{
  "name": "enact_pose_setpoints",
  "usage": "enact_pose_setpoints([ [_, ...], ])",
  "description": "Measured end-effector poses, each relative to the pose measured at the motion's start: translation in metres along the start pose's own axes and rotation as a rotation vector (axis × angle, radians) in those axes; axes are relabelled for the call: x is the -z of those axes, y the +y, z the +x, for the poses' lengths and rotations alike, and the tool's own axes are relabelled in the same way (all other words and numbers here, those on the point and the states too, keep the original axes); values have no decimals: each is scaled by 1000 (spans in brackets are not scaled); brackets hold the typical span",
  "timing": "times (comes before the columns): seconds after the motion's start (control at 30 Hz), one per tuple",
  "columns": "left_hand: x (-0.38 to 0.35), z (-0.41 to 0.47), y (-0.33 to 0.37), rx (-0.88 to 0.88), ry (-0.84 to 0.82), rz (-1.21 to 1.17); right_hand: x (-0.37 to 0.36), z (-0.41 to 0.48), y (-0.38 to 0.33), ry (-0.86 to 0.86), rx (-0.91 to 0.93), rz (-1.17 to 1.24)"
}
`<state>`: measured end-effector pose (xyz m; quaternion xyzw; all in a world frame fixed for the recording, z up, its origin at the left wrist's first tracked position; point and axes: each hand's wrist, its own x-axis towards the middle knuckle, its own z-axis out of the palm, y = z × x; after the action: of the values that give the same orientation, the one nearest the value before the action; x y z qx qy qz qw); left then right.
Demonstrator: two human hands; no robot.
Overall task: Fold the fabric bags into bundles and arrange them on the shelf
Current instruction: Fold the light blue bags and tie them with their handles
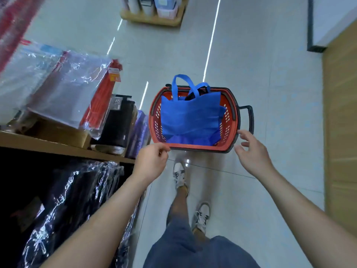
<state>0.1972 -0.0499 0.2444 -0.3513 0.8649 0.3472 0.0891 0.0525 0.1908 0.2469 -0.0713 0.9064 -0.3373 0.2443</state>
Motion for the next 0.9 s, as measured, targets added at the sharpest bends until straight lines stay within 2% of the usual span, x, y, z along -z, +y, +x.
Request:
enact_pose_setpoints([
  [0.23, -53, 158, 3, -19, -100, 70, -44, 137, -3, -2, 52, -98],
  [0.47, -120, 302, -26, -167, -176, 362, -98, 312, 37, -96, 132, -371],
  [0.63, -169, 371, -41, -190, -162, 531, -137, 409, 72, -192, 141, -595],
  [0.73, -187, 393, -47, -179, -153, 542, -153, 433, 92, -155, 117, -664],
  [0.83, -189, 398, -36, -175, -74, 390, -152, 431, 87, -145, 52, -505],
  [0.9, -186, 385, -17, -270, 44, 217, -146, 422, 73, -208, -27, -308],
])
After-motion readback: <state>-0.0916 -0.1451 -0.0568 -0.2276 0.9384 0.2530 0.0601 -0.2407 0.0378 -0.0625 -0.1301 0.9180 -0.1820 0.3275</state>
